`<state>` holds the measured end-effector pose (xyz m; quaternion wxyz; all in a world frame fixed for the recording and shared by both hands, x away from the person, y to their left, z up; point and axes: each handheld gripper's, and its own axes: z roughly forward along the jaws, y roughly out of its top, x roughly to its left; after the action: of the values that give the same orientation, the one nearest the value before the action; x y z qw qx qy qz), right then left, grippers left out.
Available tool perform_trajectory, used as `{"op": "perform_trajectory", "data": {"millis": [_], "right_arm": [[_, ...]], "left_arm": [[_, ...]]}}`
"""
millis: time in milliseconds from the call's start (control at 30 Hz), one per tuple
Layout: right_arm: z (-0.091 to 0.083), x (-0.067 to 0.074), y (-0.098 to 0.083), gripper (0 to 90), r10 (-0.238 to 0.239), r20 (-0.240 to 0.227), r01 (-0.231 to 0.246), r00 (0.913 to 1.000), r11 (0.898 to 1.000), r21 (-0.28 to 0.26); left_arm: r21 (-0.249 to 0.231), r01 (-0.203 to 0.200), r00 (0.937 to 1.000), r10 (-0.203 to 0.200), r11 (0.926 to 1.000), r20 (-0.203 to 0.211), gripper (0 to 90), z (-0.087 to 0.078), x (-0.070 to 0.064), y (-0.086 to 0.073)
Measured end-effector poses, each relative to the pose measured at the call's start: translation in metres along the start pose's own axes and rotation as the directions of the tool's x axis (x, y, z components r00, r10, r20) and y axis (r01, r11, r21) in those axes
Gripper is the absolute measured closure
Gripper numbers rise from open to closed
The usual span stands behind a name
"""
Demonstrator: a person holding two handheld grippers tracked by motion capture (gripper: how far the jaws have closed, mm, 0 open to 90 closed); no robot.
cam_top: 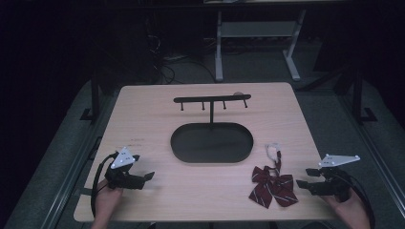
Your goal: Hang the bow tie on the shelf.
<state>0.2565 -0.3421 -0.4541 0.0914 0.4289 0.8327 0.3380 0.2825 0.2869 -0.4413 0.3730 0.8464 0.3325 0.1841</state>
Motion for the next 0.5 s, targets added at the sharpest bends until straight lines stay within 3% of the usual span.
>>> {"op": "perform_trajectory", "data": {"millis": [233,500], "right_arm": [[-0.001,0.001,0.002,34.0,0.000,-0.010,0.000,1.0000,1.000,-0.009],[-0.006,0.009,0.020,33.3,-0.012,-0.017,0.012,0.9998,1.000,-0.014]], "left_arm": [[0.005,-0.001,1.0000,0.001,1.0000,0.006,13.2,0.001,-0.002,-0.001],[0.001,-0.007,1.0000,0.007,1.0000,0.005,13.2,-0.001,-0.004,-0.001]]}}
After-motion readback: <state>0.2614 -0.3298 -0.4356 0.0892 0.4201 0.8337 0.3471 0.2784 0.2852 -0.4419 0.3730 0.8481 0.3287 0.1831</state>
